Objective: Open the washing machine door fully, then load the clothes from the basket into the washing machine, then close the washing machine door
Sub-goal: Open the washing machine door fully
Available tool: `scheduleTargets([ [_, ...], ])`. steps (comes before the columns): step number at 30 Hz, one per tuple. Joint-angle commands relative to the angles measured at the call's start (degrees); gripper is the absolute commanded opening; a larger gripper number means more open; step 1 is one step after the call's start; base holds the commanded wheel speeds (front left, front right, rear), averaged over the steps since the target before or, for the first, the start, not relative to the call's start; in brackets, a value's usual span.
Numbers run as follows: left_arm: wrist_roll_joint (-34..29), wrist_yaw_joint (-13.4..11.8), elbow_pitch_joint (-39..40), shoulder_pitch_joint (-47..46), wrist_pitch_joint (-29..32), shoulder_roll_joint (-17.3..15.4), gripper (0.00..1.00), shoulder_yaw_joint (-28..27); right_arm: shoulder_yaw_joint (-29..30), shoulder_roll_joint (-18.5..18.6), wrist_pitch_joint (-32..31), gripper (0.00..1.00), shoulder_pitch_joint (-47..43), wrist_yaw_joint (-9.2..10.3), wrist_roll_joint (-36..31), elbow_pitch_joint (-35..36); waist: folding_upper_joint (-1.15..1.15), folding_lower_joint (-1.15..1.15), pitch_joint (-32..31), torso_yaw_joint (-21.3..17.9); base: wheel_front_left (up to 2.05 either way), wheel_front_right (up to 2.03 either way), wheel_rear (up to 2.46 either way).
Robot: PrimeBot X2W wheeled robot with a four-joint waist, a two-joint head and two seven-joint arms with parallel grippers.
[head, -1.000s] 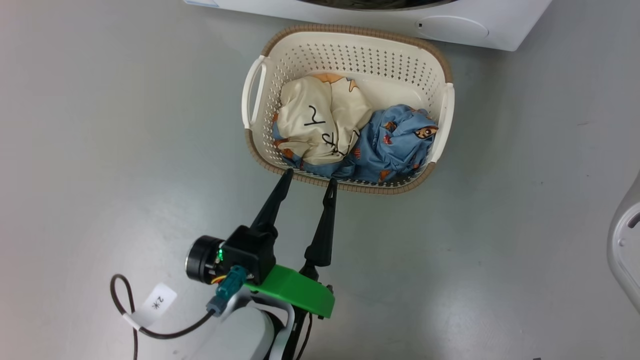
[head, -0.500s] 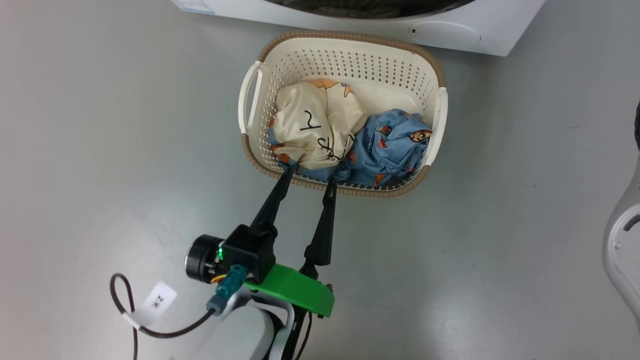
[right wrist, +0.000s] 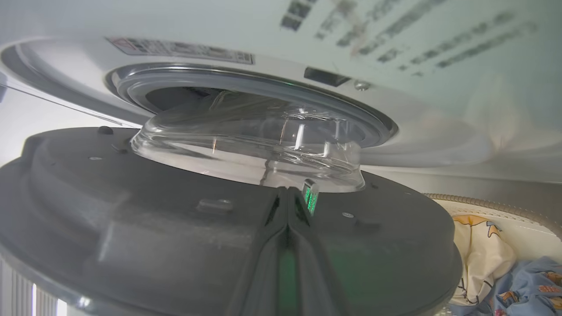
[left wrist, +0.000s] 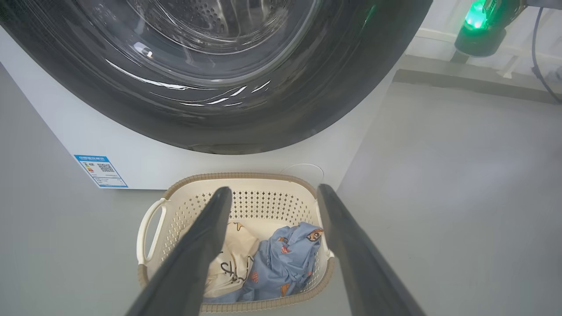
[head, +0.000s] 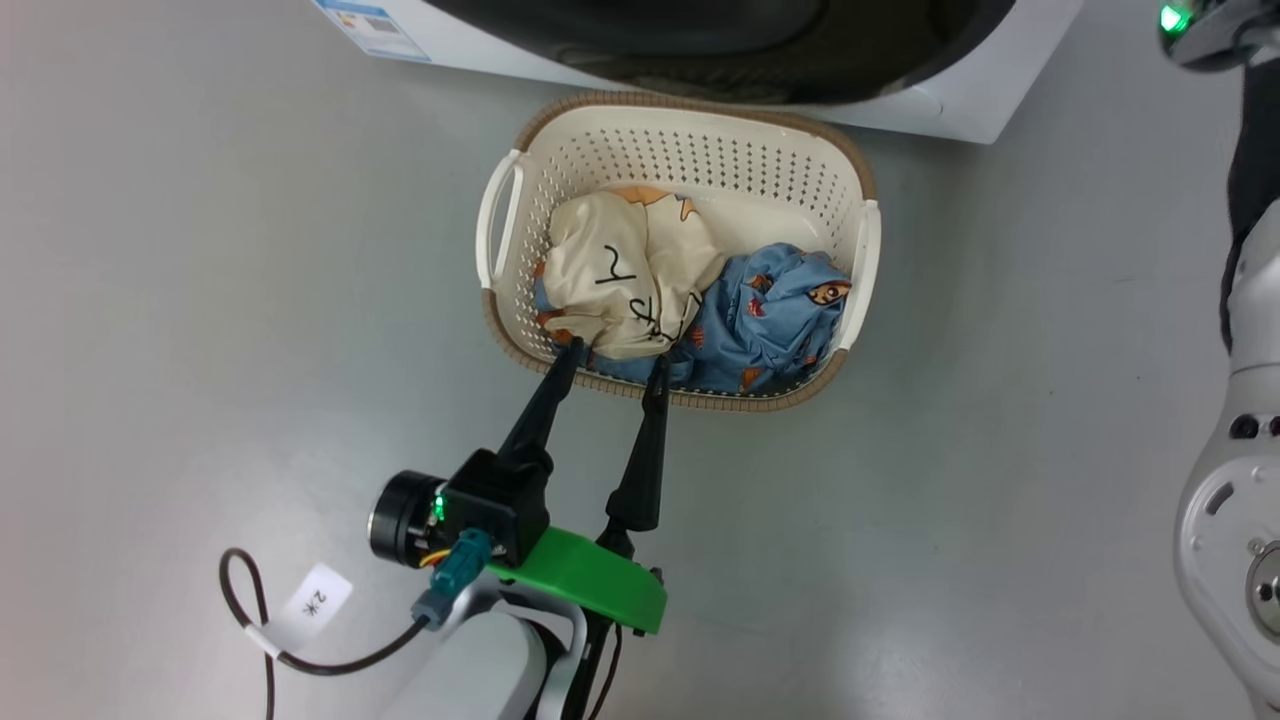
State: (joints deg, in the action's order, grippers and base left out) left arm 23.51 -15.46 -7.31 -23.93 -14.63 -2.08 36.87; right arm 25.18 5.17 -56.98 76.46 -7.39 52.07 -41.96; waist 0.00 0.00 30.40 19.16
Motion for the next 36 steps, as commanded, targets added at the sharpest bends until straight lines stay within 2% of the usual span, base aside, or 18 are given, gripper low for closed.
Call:
scheduleTargets([
  [1, -0.2, -0.3, 0.9, 0.4, -0.4, -0.8, 1.00, -1.8, -1.5, -2.3, -0.9, 0.00, -0.5, -0.10, 0.8, 1.0, 0.00, 0.00, -0.4, -0.2, 0.00, 0.00, 0.00],
  [15, -1.0, 0.2, 0.0, 2.2, -0.4, -0.8, 1.00, -2.8, -7.7, -2.3, -0.2, 0.00, -6.1, -0.10, 7.9, 0.2, 0.00, 0.00, -3.9, -1.0, 0.00, 0.00, 0.00],
  [36, -2.7, 1.2, -1.0, 5.0, -0.4, -0.8, 1.00, -4.5, -24.4, -2.3, 2.4, 0.00, -18.0, -0.10, 22.8, 3.9, 0.00, 0.00, -8.8, -2.9, 0.00, 0.00, 0.00],
])
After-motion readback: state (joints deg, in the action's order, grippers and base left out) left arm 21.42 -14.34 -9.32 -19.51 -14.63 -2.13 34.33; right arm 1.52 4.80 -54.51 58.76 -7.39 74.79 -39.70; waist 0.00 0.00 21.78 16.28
